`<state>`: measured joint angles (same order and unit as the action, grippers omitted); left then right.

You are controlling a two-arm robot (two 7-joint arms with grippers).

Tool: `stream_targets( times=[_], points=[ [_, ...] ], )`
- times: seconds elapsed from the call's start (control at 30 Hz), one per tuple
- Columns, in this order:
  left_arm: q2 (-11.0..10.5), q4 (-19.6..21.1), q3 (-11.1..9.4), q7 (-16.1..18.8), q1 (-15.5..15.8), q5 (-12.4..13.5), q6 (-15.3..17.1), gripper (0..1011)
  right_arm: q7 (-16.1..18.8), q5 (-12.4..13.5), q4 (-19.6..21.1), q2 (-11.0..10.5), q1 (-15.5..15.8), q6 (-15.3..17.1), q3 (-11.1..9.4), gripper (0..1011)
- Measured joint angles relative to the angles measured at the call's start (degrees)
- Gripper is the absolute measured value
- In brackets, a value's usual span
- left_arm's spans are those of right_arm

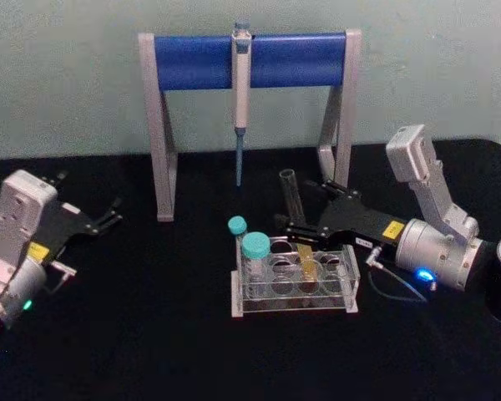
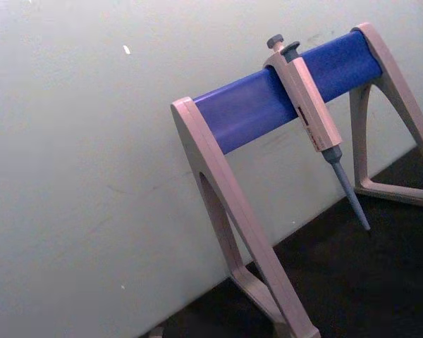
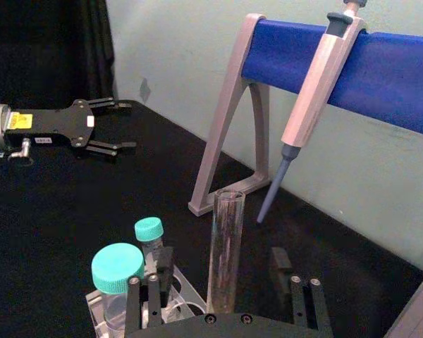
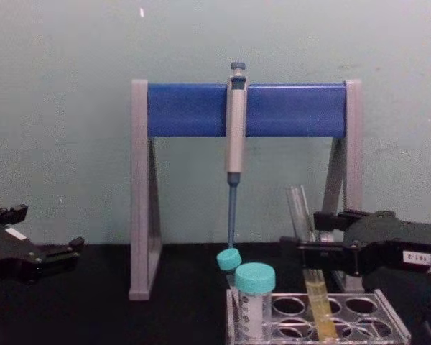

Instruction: Pick up the test tube from the test tube rack, shake it, then place it back into the test tube rack.

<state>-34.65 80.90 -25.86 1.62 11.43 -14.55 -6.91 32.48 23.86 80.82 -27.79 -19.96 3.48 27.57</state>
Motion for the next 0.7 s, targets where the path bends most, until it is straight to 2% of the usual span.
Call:
stream_targets(
  times=[0.23, 0.27, 0.7],
  points=[
    [0.0, 0.0, 0.0, 0.0, 0.0, 0.0, 0.0, 1001, 0.0, 0.0, 0.0, 0.0, 0.0, 0.0, 0.0, 729],
    [0.0, 0.0, 0.0, 0.0, 0.0, 0.0, 0.0, 1001, 0.0, 0.0, 0.0, 0.0, 0.0, 0.0, 0.0, 674],
    [0.0, 0.0, 0.0, 0.0, 0.0, 0.0, 0.0, 1001, -0.1, 0.0, 0.1, 0.0, 0.0, 0.0, 0.0, 258]
  ],
)
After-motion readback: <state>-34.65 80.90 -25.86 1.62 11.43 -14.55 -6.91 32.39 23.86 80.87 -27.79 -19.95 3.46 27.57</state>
